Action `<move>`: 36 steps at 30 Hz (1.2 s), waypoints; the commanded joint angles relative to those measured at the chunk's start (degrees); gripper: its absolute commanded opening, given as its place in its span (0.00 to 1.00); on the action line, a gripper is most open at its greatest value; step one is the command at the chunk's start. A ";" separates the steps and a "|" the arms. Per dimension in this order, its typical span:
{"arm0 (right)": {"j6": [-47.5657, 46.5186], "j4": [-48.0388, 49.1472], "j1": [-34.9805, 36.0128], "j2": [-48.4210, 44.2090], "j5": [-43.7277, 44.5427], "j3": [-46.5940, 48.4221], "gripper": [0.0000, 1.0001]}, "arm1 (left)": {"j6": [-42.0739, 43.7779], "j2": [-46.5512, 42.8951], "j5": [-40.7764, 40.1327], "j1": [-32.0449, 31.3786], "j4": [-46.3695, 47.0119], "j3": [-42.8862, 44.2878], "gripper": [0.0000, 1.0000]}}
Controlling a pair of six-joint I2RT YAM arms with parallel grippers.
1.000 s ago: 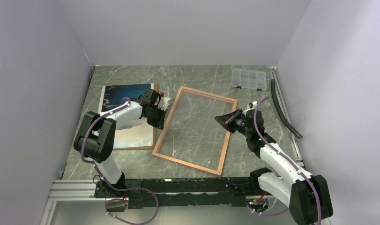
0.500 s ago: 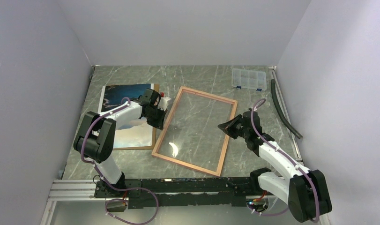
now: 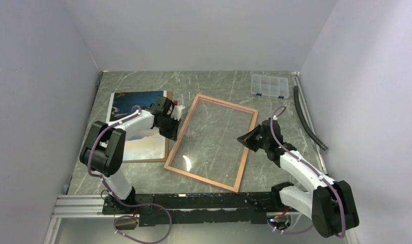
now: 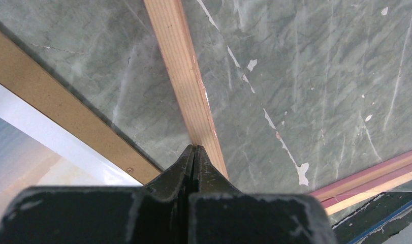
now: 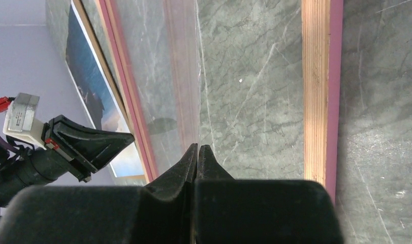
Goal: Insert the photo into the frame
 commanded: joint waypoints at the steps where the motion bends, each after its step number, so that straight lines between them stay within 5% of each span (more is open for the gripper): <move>1: -3.52 -3.03 0.46 0.95 -0.62 3.41 0.00 | 0.44 -0.33 -0.01 -0.33 -2.01 -1.58 0.03; 13: -7.83 -0.55 -0.63 8.88 -1.65 6.70 0.00 | 0.70 -0.77 -0.09 -0.33 -2.28 -1.65 0.03; 24: -11.55 6.95 -0.70 -1.04 -2.99 3.29 0.00 | 0.73 0.11 -0.06 -0.33 -1.77 -1.52 0.03; 36: -6.73 12.39 -0.64 4.12 -6.08 3.01 0.00 | 0.83 0.03 0.09 -0.33 -1.83 -1.76 0.03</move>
